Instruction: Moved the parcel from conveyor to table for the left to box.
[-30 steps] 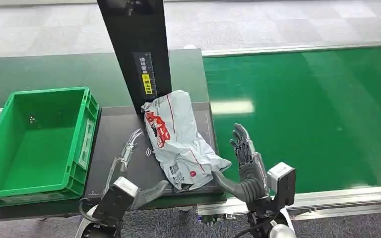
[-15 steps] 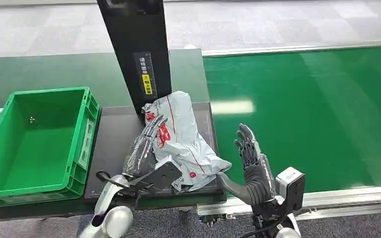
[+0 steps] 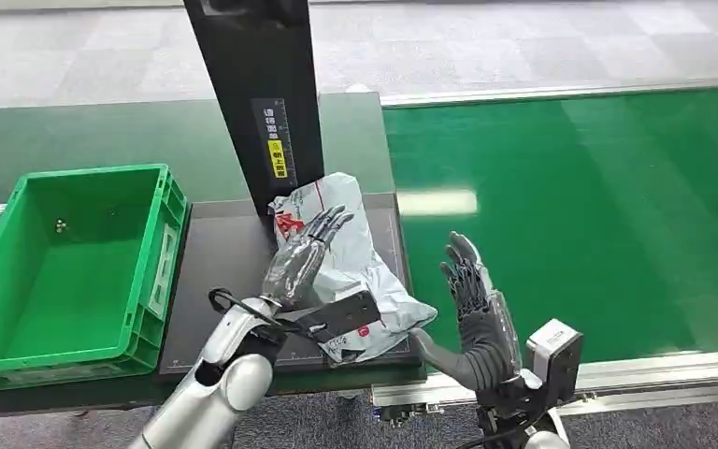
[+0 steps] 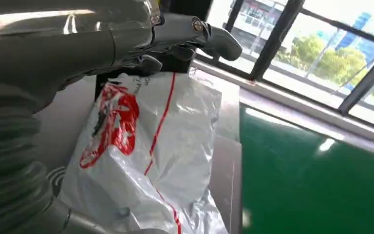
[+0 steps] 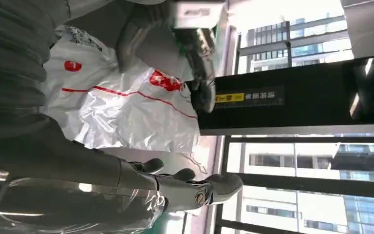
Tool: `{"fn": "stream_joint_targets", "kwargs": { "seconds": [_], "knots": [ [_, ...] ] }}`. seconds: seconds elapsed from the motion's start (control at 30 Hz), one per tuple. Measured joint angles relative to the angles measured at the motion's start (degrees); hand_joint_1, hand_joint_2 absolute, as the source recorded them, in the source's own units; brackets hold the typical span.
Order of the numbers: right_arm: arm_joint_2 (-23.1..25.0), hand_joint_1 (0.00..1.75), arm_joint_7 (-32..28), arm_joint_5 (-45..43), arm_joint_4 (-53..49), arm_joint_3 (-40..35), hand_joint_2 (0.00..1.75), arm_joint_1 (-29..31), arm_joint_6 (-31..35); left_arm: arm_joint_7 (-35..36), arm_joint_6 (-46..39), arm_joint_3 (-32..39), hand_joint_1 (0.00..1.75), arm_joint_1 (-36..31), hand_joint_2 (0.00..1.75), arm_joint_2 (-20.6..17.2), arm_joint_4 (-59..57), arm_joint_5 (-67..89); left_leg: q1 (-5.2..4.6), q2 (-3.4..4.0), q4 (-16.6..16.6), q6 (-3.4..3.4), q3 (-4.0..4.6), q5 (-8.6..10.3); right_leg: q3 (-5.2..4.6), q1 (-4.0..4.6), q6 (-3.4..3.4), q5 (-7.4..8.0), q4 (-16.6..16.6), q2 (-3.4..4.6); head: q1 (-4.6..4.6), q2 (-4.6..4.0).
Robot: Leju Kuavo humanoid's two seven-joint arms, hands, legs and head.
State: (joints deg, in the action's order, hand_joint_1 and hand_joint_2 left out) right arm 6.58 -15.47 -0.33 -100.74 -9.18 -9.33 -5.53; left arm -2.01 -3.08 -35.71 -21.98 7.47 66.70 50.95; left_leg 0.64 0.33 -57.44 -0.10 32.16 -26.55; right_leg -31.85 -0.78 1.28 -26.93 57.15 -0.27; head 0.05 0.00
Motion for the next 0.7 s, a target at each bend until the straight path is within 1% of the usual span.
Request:
{"fn": "stream_joint_targets", "kwargs": {
  "seconds": [0.27,0.7],
  "knots": [
    [0.20,0.00,-0.02,-0.92,1.14,-0.11,1.75,1.86,-0.04,-1.23,1.07,-5.76,0.00,-2.81,1.75,2.08,-11.08,-0.46,0.00,0.00,0.00,0.00,0.02,0.00,-0.02,0.01,0.00,0.00,0.00,0.00,0.02,0.00],
    [0.33,0.00,-0.52,-1.73,1.95,-0.77,1.75,2.44,0.02,-2.62,2.82,-11.79,0.00,-5.56,1.75,5.34,-22.25,-1.07,0.00,0.00,0.00,0.00,0.02,0.00,-0.01,0.00,0.00,0.00,0.00,0.00,0.02,0.00]
  ]
}}
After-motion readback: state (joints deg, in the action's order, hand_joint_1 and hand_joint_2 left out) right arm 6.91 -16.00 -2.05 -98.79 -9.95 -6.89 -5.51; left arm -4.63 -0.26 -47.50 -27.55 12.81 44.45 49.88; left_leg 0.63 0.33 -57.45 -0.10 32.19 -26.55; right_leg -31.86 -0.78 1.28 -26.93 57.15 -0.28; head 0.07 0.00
